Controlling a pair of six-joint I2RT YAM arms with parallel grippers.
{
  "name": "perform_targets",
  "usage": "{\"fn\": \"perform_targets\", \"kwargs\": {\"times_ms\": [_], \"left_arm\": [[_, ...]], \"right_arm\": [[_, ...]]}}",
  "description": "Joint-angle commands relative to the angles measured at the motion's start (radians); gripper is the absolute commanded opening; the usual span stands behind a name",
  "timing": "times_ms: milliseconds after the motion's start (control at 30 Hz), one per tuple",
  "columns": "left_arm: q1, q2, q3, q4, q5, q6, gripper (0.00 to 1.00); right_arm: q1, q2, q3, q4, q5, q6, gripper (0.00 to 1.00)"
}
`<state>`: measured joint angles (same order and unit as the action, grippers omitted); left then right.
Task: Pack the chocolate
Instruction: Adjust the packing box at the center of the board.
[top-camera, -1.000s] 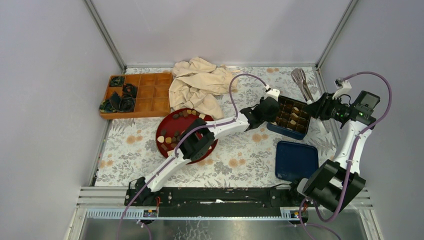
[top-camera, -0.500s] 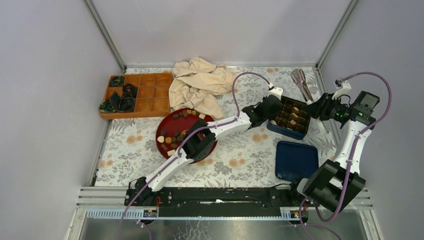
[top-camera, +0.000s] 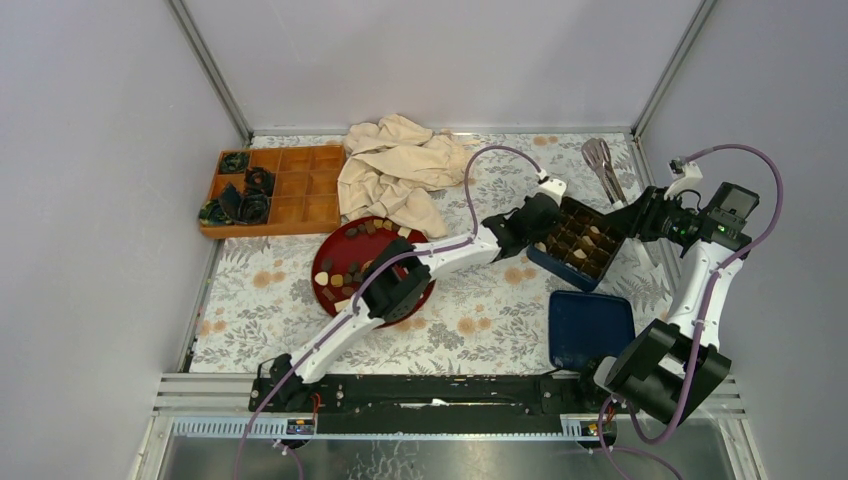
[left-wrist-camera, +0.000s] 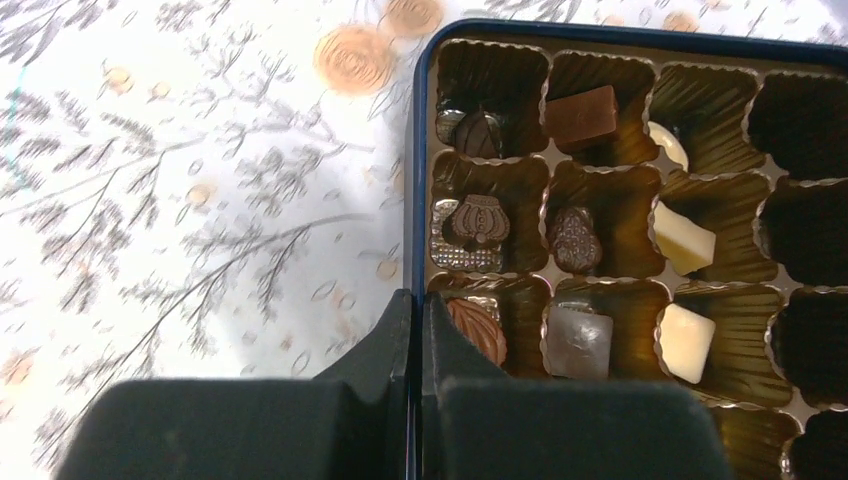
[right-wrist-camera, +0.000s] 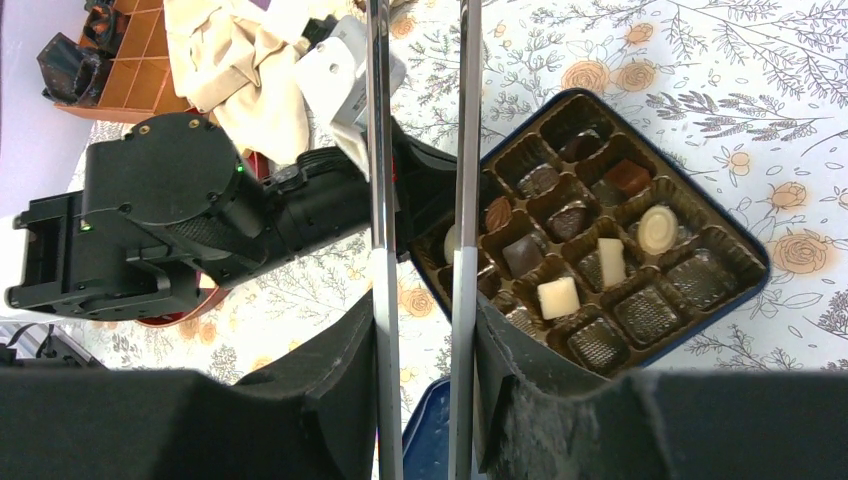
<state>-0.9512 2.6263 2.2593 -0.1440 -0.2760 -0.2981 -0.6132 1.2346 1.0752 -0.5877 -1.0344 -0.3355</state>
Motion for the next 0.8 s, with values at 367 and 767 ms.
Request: {"fn": "perform_targets", "kwargs": {"times_ms": [367, 767], "left_arm": [[0.090, -0.583, -0.777, 0.614, -0.242, 0.042, 0.00], [0.078, -0.791, -1.449, 1.495, -0.303, 0.290, 0.00]], "right_arm": [[0.004, -0.037, 0.017, 0.005, -0.111, -0.001, 0.39], [0.004, -0.028, 0.011, 0.012, -0.134, 0.009, 0.39]]}}
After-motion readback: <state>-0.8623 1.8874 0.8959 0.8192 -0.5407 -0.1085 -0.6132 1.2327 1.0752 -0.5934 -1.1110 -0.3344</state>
